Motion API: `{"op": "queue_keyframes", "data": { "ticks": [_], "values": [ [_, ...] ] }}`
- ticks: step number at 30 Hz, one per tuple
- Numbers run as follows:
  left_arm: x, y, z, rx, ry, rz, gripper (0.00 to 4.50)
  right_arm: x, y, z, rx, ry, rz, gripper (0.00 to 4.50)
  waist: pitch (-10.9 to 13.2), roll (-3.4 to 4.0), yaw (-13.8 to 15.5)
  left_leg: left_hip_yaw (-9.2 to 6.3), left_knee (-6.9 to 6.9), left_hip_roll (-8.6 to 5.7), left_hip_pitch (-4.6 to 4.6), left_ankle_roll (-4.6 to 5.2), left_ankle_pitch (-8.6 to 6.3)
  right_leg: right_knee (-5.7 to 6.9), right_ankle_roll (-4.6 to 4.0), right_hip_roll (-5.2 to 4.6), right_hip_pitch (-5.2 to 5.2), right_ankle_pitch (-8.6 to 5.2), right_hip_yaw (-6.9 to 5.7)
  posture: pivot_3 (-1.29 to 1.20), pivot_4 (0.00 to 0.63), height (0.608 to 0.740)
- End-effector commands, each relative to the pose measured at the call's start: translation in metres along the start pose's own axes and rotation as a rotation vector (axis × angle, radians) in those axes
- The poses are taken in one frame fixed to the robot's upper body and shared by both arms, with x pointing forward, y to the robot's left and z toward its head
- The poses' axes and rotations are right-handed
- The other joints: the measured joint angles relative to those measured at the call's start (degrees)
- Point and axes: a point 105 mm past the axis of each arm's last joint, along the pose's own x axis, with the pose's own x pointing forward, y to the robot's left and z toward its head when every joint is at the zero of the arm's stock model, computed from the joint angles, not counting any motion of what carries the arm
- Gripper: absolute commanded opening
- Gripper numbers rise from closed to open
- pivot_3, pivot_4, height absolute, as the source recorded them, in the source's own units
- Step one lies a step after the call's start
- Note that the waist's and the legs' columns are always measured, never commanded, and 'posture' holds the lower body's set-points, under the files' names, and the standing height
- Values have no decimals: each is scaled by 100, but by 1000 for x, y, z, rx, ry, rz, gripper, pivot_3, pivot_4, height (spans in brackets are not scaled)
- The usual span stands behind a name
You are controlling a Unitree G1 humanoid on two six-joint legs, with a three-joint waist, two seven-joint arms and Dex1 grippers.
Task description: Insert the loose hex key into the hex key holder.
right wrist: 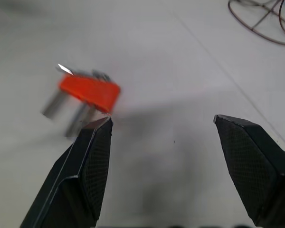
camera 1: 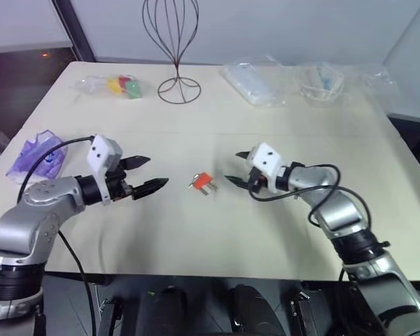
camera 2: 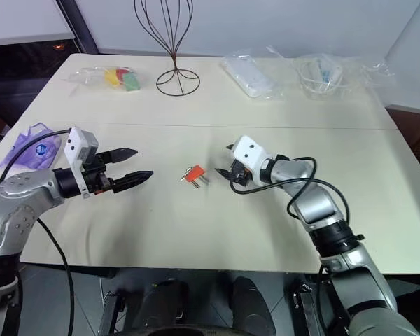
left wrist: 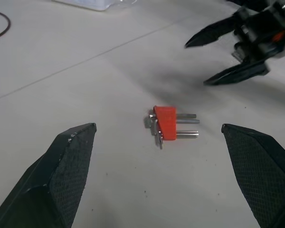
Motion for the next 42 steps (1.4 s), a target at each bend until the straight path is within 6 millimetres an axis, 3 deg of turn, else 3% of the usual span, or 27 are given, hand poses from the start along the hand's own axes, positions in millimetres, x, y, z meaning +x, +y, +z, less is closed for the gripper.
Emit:
{"op": "queue_keyframes", "data": {
  "ticks": [1,11,15,19,29,42],
  "values": [
    [-6,-3,10,39,-25,15,4423,15,0,1,-80,-22,-21,3557,0,0,-9,0,0,1,1,0,0,0,0,1,0,0,0,0,150,740],
    [-10,-6,9,46,-22,35,4423,38,19,7,-68,-77,23,3557,0,0,-145,-5,-2,3,2,-1,0,12,0,3,-4,1,-2,0,150,740],
    [-11,-4,10,49,-24,46,4423,45,45,19,-44,-114,142,3557,0,0,-153,-5,-4,4,3,0,0,12,0,3,-5,1,-2,0,150,740],
    [-10,-5,9,49,-24,46,4423,48,55,28,-3,-138,188,3557,0,0,-147,-6,-4,4,3,-1,0,14,0,3,-5,1,-3,0,150,740],
    [-9,-6,7,47,-23,53,4423,59,54,25,43,-111,195,3557,0,0,-145,-6,-3,2,3,-1,0,14,1,0,-5,1,-3,0,150,740],
    [-7,-3,6,52,-28,65,4423,64,68,23,166,-84,372,3557,0,0,-148,-6,-4,3,3,-1,0,14,0,-1,-5,2,-5,0,150,740]
  ]
}}
